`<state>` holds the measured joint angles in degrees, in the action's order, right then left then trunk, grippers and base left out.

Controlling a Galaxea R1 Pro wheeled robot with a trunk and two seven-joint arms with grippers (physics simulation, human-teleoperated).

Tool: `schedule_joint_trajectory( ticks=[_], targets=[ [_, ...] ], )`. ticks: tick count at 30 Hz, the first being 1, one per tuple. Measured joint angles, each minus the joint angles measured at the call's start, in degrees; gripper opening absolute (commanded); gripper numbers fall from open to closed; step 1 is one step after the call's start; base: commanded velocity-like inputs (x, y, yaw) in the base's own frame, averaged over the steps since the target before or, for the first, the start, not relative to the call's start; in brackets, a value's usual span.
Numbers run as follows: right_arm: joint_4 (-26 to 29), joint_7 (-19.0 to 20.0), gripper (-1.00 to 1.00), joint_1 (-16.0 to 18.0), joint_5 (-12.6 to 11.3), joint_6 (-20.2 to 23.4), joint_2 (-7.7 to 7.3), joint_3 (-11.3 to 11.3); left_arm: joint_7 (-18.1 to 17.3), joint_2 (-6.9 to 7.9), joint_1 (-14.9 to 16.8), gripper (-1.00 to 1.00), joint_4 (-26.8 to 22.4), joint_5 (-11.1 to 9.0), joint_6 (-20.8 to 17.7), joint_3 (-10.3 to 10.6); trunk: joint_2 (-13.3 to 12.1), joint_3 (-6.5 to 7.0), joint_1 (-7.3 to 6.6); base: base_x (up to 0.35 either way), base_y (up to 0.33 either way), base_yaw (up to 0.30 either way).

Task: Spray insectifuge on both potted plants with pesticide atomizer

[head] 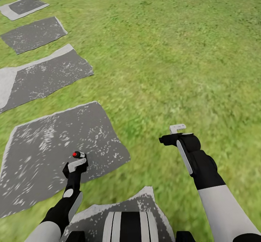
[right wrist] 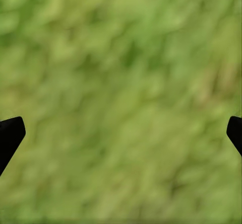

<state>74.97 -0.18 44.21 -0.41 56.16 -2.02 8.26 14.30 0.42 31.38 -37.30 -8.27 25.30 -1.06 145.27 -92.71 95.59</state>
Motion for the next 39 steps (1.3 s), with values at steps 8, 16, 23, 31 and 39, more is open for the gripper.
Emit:
schedule_joint_trajectory(
  ticks=[8, 16, 23, 31, 39],
  targets=[
    [0.00, 0.00, 1.00, 0.01, -0.01, -0.03, 0.00, 0.00, 0.04, -0.06, 0.00, 1.00, -2.64, 0.43, 0.58, 0.16, 0.00, 0.00, 0.00, 0.000, 0.000, 0.000],
    [0.00, 0.00, 1.00, 0.01, -0.02, -0.03, 0.00, 0.00, 0.77, -0.23, 0.30, 1.00, -2.79, 0.62, 0.42, 0.18, 0.08, -1.33, 0.15, 0.000, 0.000, 0.000],
    [0.00, 0.00, 1.00, 0.00, 0.00, -0.02, 0.00, 0.00, 6.56, -0.73, 1.42, 1.00, -3.07, 3.43, 0.16, 0.32, 0.08, -1.33, 0.15, 0.000, 0.000, 0.000],
    [0.00, 0.00, 1.00, 0.00, -0.01, -0.01, 0.00, 0.00, 9.59, -0.94, 1.75, 1.00, -4.17, 6.29, -0.11, 0.35, 0.08, -1.33, 0.16, 0.000, 0.000, 0.000],
    [0.00, 0.00, 1.00, 0.01, 0.02, -0.03, 0.00, 0.00, 9.77, -1.35, 3.08, 1.00, -3.80, 6.49, -0.82, 0.36, 0.13, -2.21, 0.26, 0.000, 0.000, 0.000]
  ],
)
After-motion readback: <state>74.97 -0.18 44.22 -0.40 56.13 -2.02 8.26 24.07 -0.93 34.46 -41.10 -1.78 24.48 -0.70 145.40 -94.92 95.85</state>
